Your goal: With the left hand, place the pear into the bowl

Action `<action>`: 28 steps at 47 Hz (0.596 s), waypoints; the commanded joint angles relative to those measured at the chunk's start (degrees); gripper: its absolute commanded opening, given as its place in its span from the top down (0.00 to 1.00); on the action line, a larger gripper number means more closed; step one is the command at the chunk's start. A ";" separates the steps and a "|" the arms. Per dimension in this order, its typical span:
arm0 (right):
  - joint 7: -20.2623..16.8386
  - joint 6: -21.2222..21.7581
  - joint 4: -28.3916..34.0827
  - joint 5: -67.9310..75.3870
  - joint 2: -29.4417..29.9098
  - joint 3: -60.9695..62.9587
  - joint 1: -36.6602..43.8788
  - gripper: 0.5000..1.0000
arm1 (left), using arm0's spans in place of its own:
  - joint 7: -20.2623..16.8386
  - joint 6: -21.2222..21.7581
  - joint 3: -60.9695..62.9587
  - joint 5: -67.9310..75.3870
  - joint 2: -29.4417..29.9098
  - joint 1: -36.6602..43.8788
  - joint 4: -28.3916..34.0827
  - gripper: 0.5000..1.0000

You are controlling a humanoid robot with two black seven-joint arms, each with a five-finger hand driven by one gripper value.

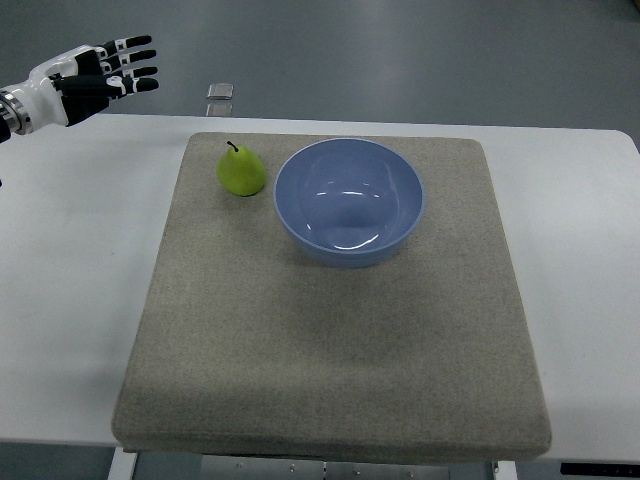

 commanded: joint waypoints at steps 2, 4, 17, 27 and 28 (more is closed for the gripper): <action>0.00 0.00 0.00 0.01 0.00 0.00 0.00 0.15 | -4.84 0.04 0.03 14.24 0.11 -0.88 -3.38 0.01; 0.00 0.00 0.00 0.01 0.00 0.00 0.00 0.15 | -5.90 0.13 0.03 19.25 0.11 -1.23 -4.44 0.01; 0.00 0.00 0.00 0.01 0.00 0.00 0.00 0.15 | -6.43 0.13 0.64 41.93 -0.42 -2.90 -11.73 0.01; 0.00 0.00 0.00 0.01 0.00 0.00 0.00 0.15 | -6.43 4.33 0.64 61.01 -4.99 -3.51 -13.32 0.02; 0.00 0.00 0.00 0.01 0.00 0.00 0.00 0.15 | -6.43 5.65 0.73 62.42 -5.25 -3.43 -13.23 0.02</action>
